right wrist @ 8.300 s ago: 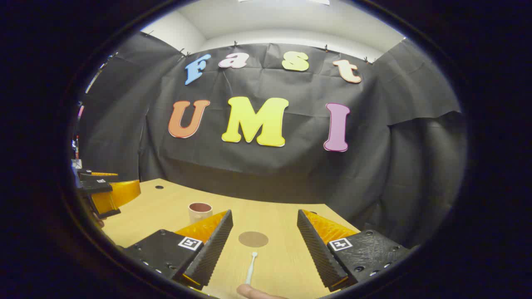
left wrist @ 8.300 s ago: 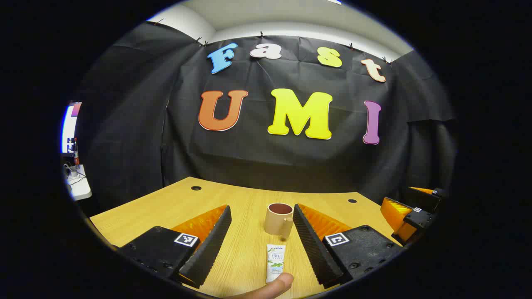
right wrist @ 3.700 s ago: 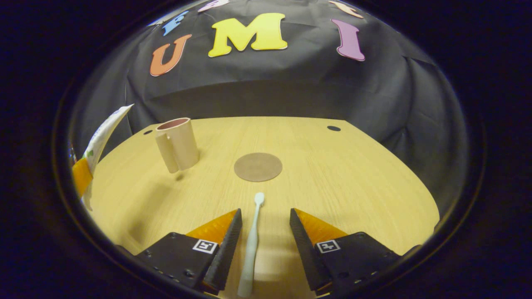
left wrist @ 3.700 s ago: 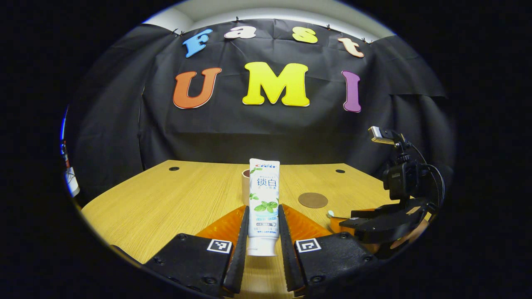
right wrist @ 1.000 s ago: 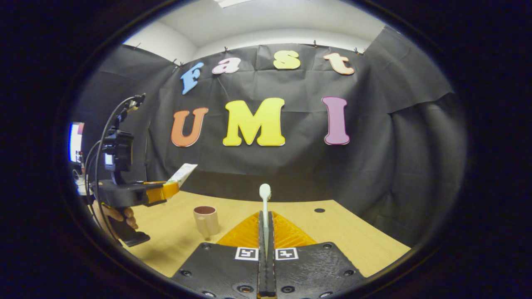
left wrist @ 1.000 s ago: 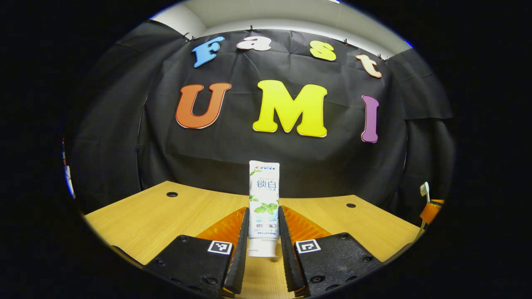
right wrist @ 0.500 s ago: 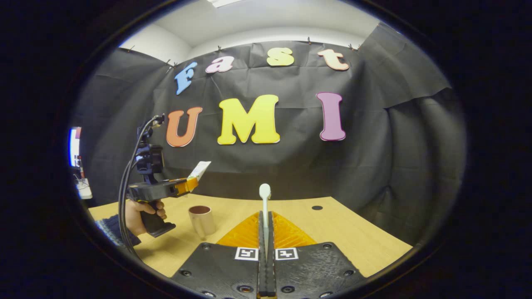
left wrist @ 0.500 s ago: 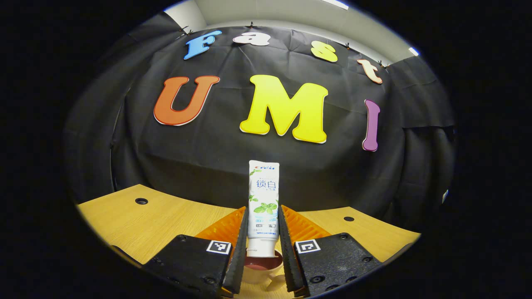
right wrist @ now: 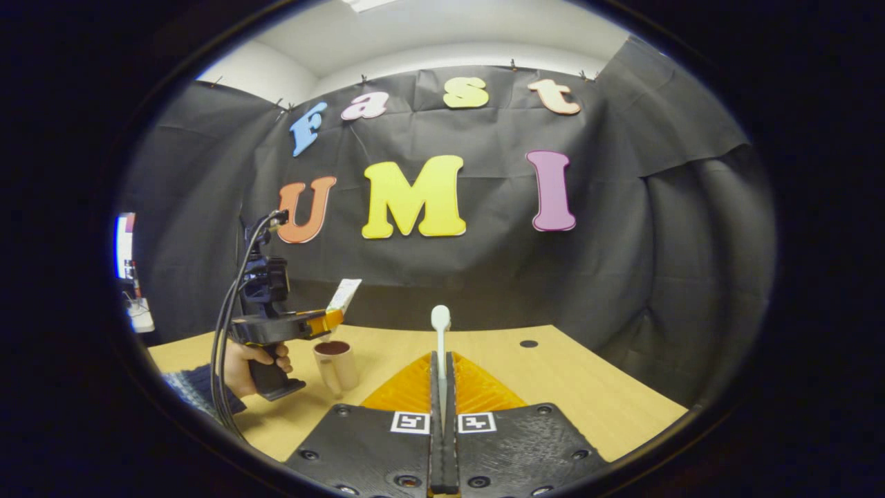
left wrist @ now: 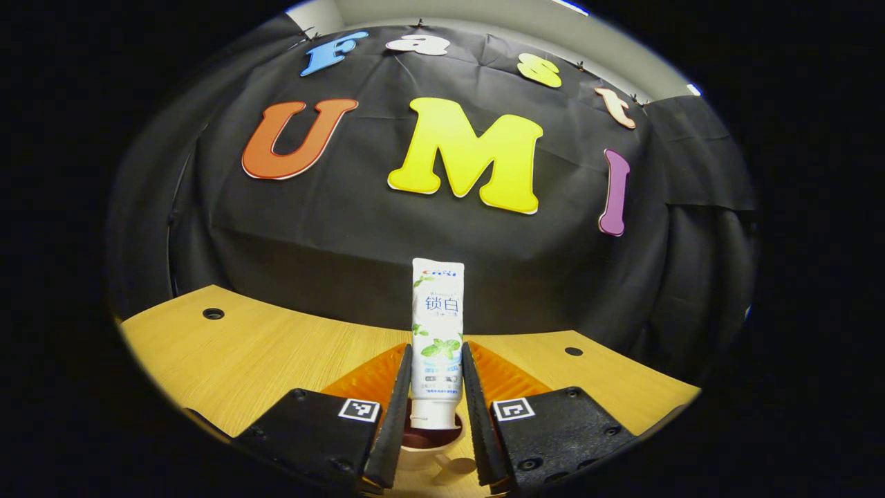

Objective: Put the toothbrush and toothpaste on the desktop into the cup, then pick up the cup and place it on the coaster on the desktop.

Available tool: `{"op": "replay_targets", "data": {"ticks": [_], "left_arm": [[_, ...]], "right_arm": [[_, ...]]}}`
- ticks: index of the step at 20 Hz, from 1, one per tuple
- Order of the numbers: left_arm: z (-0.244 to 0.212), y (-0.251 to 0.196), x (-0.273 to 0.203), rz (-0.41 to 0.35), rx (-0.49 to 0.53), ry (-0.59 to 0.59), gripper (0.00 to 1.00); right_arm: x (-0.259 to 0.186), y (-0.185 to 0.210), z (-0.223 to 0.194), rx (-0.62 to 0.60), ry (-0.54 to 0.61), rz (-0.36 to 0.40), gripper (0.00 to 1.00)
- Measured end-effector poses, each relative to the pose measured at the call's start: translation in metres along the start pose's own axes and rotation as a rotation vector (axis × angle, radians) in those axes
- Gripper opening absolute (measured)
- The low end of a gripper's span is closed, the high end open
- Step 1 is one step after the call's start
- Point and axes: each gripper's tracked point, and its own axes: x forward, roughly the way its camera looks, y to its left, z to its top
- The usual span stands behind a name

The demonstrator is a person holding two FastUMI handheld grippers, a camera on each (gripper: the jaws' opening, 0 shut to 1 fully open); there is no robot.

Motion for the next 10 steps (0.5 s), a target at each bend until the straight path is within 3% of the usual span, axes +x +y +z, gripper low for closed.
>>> {"op": "replay_targets", "data": {"ticks": [1, 4, 6, 7, 8, 10], "left_arm": [[0.0001, 0.0017, -0.0006, 0.001, -0.003, 0.001, 0.52], [0.0057, 0.0038, -0.0015, 0.004, 0.002, -0.014, 0.40], [-0.0018, 0.0058, -0.0025, 0.001, 0.010, 0.004, 0.40], [-0.0015, 0.0065, -0.0039, 0.004, 0.012, 0.012, 0.27], [-0.0041, 0.0062, -0.0033, 0.003, 0.008, 0.017, 0.40], [-0.0021, 0.0068, -0.0046, 0.004, 0.001, 0.020, 0.40]], "right_arm": [[0.0012, -0.0002, -0.0010, -0.002, 0.001, 0.000, 0.00], [-0.0004, 0.0023, -0.0045, 0.000, 0.012, 0.007, 0.00], [0.0006, 0.0017, -0.0044, -0.002, 0.013, 0.005, 0.00], [0.0016, 0.0019, -0.0047, -0.005, 0.013, 0.003, 0.00], [0.0024, 0.0021, -0.0044, -0.006, 0.014, 0.003, 0.00], [0.0044, 0.0024, -0.0051, -0.006, 0.014, 0.004, 0.00]]}}
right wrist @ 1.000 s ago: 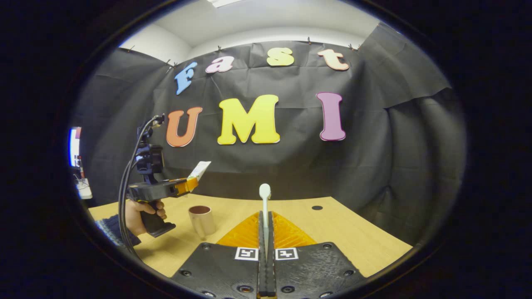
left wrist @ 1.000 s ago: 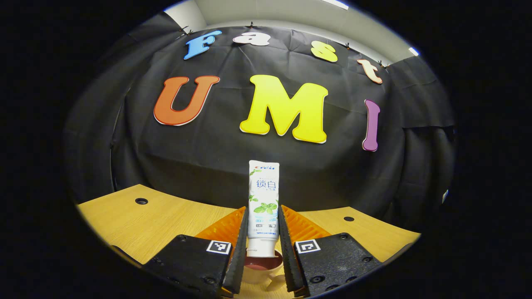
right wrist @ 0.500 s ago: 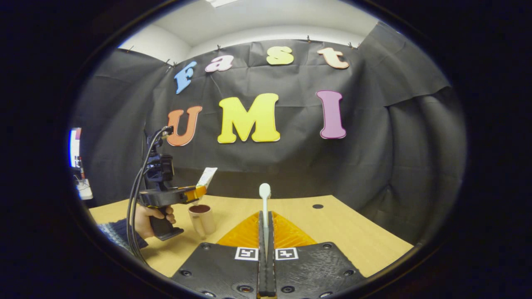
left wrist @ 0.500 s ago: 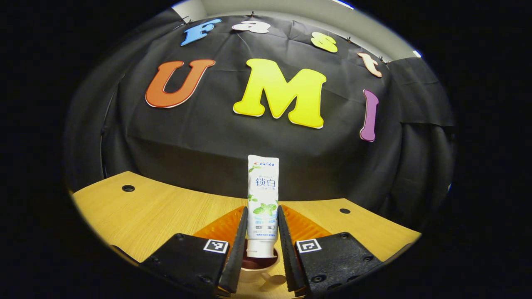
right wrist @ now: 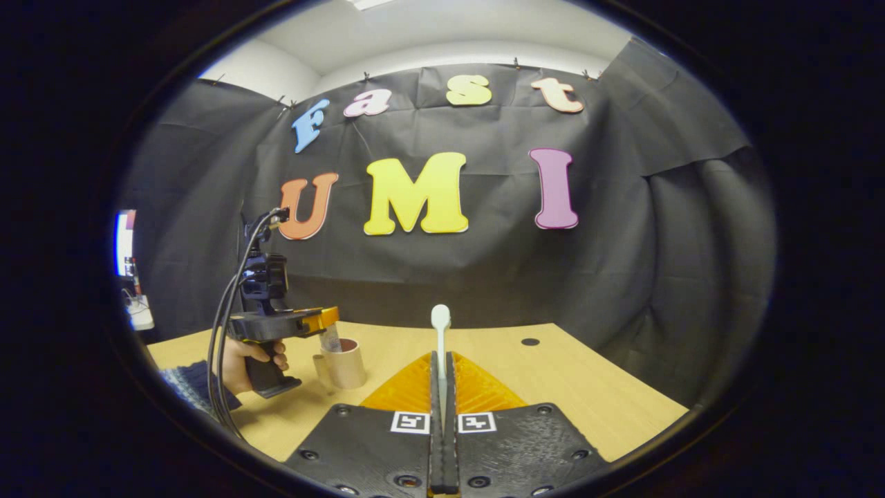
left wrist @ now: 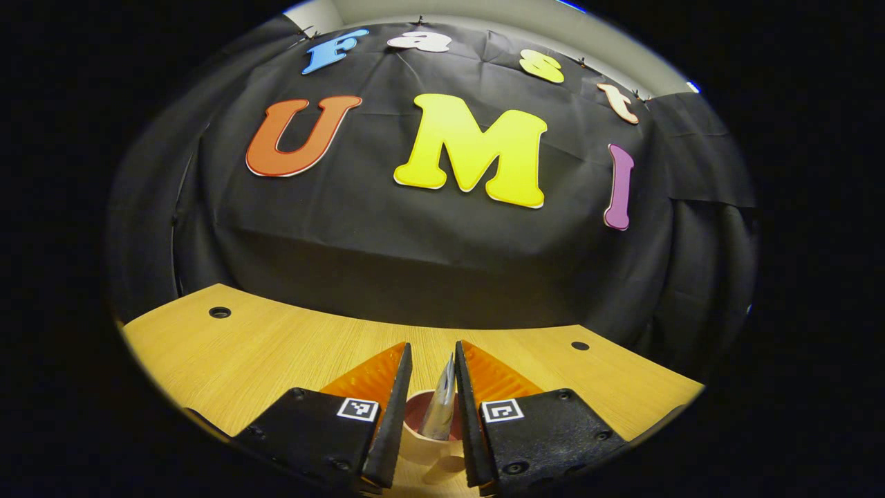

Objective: Put the toothbrush and toothpaste on the desktop into the cup, then pick up the cup and place it on the coaster on the desktop.

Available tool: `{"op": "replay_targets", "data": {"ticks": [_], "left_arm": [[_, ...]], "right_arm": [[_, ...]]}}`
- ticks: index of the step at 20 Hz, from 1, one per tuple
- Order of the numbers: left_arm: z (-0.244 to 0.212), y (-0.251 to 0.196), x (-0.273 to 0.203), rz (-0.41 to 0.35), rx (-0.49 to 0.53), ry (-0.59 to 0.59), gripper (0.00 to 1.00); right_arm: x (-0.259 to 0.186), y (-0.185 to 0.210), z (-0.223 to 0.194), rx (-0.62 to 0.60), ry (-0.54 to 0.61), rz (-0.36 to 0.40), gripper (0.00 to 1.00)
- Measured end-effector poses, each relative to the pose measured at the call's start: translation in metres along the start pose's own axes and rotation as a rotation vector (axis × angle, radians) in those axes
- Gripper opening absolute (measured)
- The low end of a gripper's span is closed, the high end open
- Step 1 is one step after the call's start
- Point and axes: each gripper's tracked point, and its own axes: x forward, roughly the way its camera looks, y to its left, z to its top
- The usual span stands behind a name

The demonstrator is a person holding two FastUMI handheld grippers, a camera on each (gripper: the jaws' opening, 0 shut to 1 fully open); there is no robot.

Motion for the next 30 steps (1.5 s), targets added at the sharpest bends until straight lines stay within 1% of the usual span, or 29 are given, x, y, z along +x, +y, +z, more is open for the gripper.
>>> {"op": "replay_targets", "data": {"ticks": [3, 4, 6, 7, 8, 9, 12, 13, 15, 18, 21, 23, 25, 27, 28, 30], "left_arm": [[0.003, -0.002, -0.012, -0.008, -0.015, -0.004, 0.41], [0.006, -0.001, -0.018, -0.011, -0.023, -0.010, 0.42], [0.014, 0.002, -0.028, 0.001, -0.036, -0.030, 0.49], [0.017, 0.004, -0.034, 0.003, -0.036, -0.040, 0.57], [0.016, 0.005, -0.040, 0.007, -0.029, -0.041, 0.61], [0.015, 0.008, -0.045, 0.019, -0.021, -0.049, 0.68], [0.005, 0.014, -0.063, 0.043, 0.014, -0.044, 0.76], [-0.002, 0.014, -0.068, 0.038, 0.015, -0.032, 0.83], [-0.016, 0.013, -0.076, 0.034, 0.011, -0.004, 0.93], [-0.025, 0.016, -0.083, 0.042, 0.028, -0.002, 0.93], [-0.027, 0.020, -0.089, 0.039, 0.010, -0.007, 0.93], [-0.022, 0.017, -0.093, 0.011, -0.011, -0.037, 0.93], [-0.020, 0.023, -0.098, 0.022, -0.009, -0.042, 0.93], [-0.014, 0.031, -0.103, 0.040, 0.005, -0.064, 0.93], [-0.011, 0.033, -0.108, 0.042, 0.007, -0.070, 0.93], [-0.011, 0.032, -0.121, 0.046, 0.004, -0.059, 0.93]], "right_arm": [[-0.001, 0.000, -0.002, 0.001, 0.002, 0.002, 0.00], [0.000, 0.001, -0.001, 0.007, 0.005, 0.006, 0.00], [0.003, 0.005, -0.002, 0.024, 0.017, 0.013, 0.00], [0.004, 0.007, -0.002, 0.026, 0.017, 0.021, 0.00], [0.007, 0.010, 0.002, 0.018, 0.013, 0.023, 0.00], [0.008, 0.011, 0.006, 0.006, 0.004, 0.020, 0.00], [0.026, 0.028, 0.016, -0.004, -0.011, 0.033, 0.00], [0.033, 0.034, 0.020, -0.009, -0.012, 0.039, 0.00], [0.050, 0.051, 0.028, -0.012, -0.020, 0.059, 0.00], [0.078, 0.080, 0.033, 0.016, -0.004, 0.097, 0.00], [0.106, 0.107, 0.039, -0.008, 0.004, 0.132, 0.00], [0.125, 0.128, 0.050, -0.011, -0.019, 0.161, 0.00], [0.143, 0.143, 0.062, 0.014, -0.050, 0.177, 0.00], [0.159, 0.167, 0.074, 0.041, -0.082, 0.221, 0.00], [0.165, 0.179, 0.079, 0.031, -0.100, 0.246, 0.00], [0.178, 0.190, 0.082, -0.024, -0.133, 0.246, 0.00]]}}
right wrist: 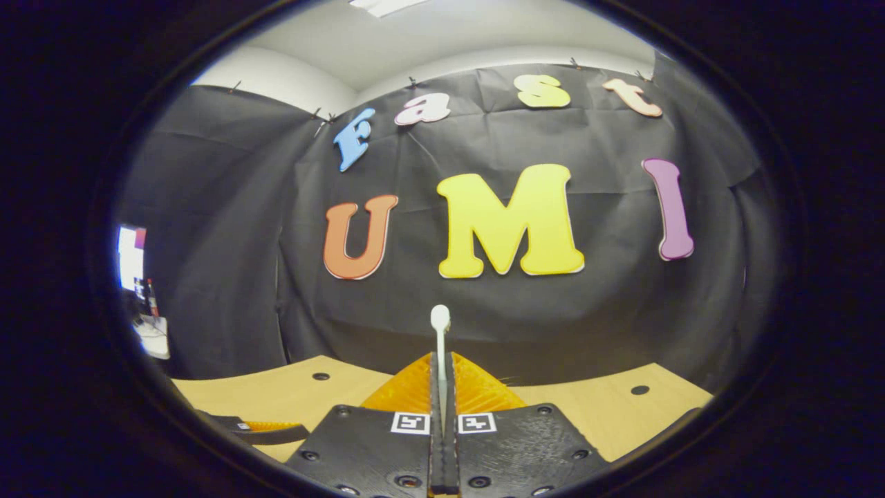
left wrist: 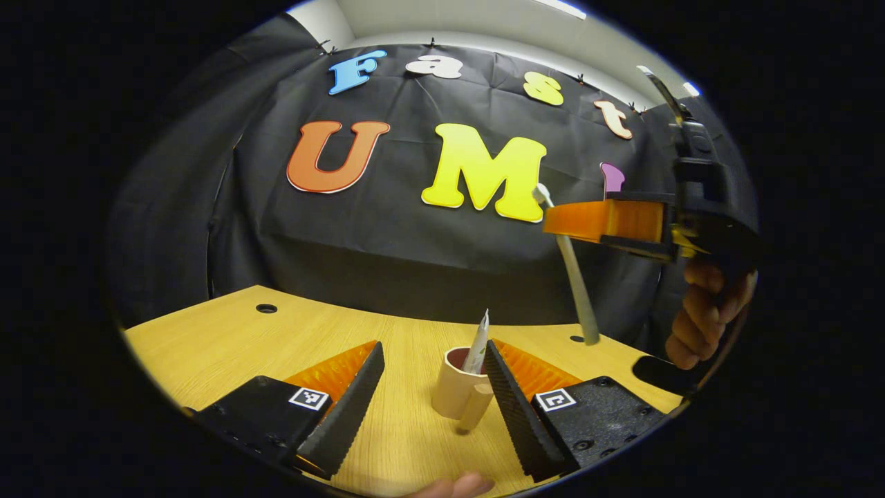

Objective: Put the toothbrush and toothpaste on the desktop into the cup, then pick up the cup and place it on the coaster on the desktop.

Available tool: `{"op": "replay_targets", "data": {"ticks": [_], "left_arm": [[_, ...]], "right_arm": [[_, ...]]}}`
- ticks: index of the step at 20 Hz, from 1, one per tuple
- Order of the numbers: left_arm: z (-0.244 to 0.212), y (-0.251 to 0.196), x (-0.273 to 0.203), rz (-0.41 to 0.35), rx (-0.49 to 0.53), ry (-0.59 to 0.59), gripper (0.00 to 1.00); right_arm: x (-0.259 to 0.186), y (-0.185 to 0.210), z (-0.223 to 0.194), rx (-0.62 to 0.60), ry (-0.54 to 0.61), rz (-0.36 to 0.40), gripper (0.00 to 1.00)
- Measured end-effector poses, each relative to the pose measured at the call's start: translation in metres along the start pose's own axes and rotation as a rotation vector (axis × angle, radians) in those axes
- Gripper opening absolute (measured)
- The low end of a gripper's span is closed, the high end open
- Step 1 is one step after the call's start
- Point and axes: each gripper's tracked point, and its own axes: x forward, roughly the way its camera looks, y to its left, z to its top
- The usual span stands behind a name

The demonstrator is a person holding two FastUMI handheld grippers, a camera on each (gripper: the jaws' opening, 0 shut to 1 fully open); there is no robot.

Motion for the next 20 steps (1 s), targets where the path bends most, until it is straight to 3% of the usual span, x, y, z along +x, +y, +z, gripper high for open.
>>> {"op": "replay_targets", "data": {"ticks": [3, 4, 5, 12, 20], "left_arm": [[0.010, 0.003, -0.026, 0.005, 0.021, -0.013, 0.93], [0.014, 0.005, -0.034, 0.013, 0.033, -0.019, 1.00], [0.015, 0.004, -0.041, 0.009, 0.042, -0.020, 0.93], [0.022, 0.000, -0.055, -0.014, 0.056, -0.052, 0.92], [0.011, 0.005, -0.052, -0.014, 0.021, -0.015, 0.93]], "right_arm": [[0.020, 0.008, -0.012, -0.078, -0.027, -0.012, 0.00], [0.027, 0.009, -0.021, -0.093, -0.015, -0.013, 0.00], [0.030, 0.011, -0.029, -0.085, -0.001, -0.010, 0.00], [0.051, 0.010, -0.055, -0.020, 0.052, -0.026, 0.01], [0.051, 0.004, -0.059, -0.030, 0.060, -0.037, 0.01]]}}
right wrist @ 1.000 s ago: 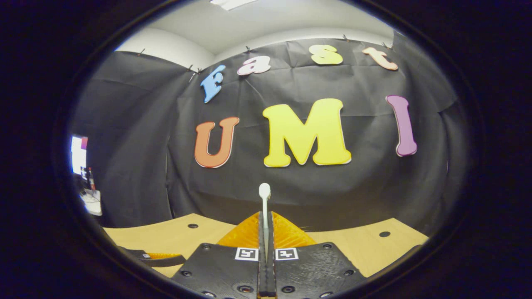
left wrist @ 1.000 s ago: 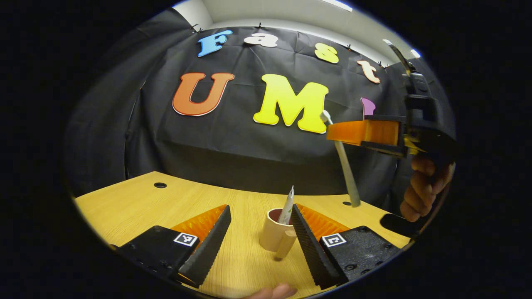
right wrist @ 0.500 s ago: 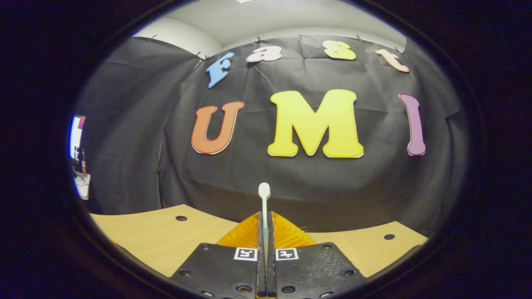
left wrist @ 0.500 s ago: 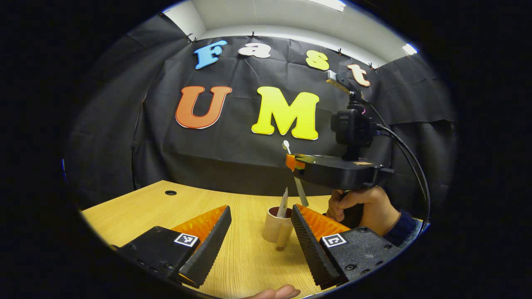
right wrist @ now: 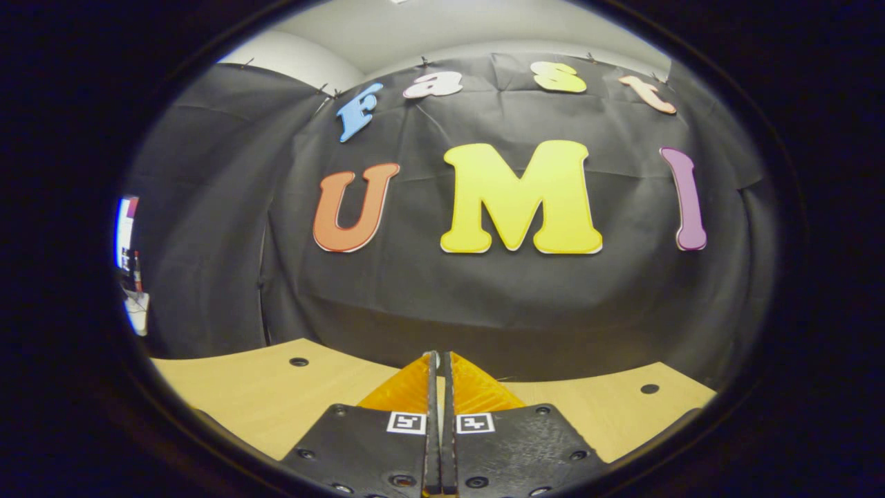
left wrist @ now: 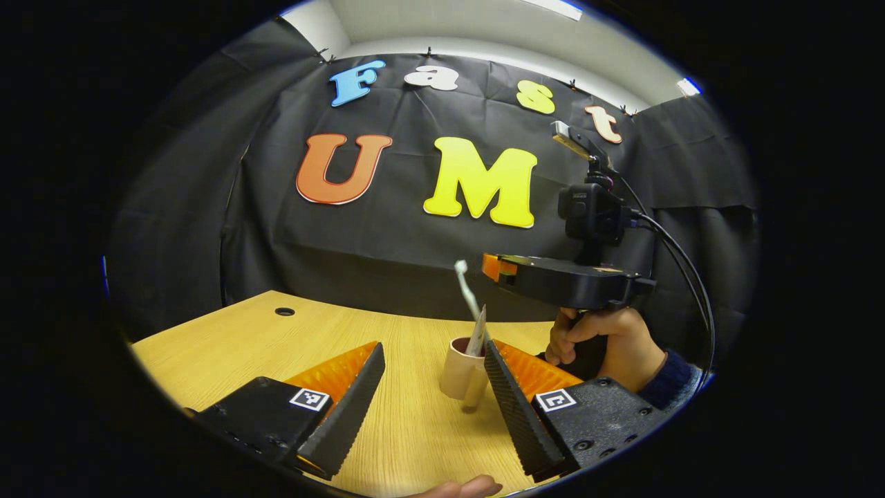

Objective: Put the toothbrush and toothpaste on the desktop into the cup, then pick up the cup and place it on the coaster on the desktop.

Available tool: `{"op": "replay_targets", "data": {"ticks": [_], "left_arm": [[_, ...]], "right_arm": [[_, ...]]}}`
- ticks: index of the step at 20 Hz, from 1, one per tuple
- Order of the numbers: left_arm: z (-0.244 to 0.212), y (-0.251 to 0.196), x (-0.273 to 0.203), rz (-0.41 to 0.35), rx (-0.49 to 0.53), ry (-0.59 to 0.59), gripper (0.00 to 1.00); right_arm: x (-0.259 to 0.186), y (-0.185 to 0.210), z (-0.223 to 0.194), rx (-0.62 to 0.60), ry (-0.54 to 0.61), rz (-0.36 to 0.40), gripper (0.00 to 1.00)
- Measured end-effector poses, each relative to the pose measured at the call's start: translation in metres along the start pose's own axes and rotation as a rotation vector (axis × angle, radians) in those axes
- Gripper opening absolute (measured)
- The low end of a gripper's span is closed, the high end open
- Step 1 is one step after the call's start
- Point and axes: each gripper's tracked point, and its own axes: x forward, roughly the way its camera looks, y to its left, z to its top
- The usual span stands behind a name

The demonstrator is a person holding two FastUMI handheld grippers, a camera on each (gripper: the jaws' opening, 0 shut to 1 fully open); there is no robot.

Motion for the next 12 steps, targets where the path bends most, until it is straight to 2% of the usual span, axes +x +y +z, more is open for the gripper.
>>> {"op": "replay_targets", "data": {"ticks": [12], "left_arm": [[-0.008, 0.004, 0.000, 0.007, -0.018, 0.028, 0.93]], "right_arm": [[-0.001, 0.006, -0.018, -0.017, 0.050, 0.022, 0.01]]}}
